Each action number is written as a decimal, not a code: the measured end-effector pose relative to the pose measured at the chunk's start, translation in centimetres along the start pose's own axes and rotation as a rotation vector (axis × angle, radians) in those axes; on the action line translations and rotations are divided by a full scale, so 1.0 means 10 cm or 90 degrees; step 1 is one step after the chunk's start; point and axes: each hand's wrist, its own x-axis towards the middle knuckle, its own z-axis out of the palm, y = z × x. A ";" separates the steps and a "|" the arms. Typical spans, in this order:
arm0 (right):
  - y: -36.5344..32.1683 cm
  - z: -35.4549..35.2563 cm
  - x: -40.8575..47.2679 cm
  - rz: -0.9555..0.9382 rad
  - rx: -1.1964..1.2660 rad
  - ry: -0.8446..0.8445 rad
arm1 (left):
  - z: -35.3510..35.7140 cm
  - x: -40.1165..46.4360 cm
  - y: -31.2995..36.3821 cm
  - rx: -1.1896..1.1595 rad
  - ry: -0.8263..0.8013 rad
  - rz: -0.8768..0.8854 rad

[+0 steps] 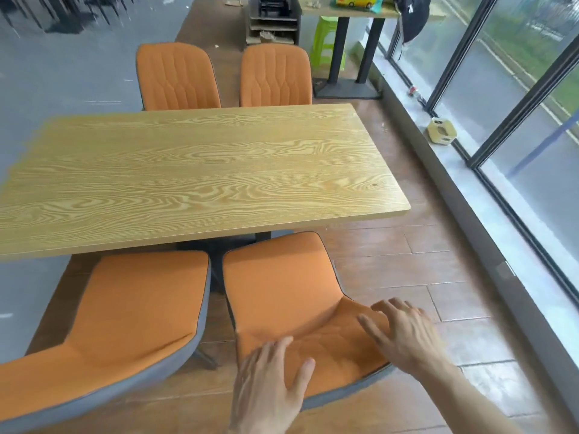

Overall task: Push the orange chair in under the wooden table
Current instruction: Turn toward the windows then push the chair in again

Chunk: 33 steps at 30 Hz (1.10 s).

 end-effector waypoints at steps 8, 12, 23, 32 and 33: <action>0.05 0.16 0.04 -0.009 0.047 -0.104 | 0.31 0.07 0.28 0.064 -0.053 -0.088; 0.00 0.11 -0.03 -0.007 0.058 -0.100 | 0.32 0.05 0.24 0.079 -0.058 -0.073; -0.34 0.28 -0.38 0.062 0.045 -0.067 | 0.20 -0.04 -0.14 0.076 -0.069 0.030; -0.90 0.34 -0.86 0.098 0.052 -0.071 | 0.00 -0.28 -0.66 0.071 -0.069 0.076; -0.93 0.35 -0.89 0.104 0.053 -0.072 | -0.03 -0.30 -0.69 0.073 -0.069 0.079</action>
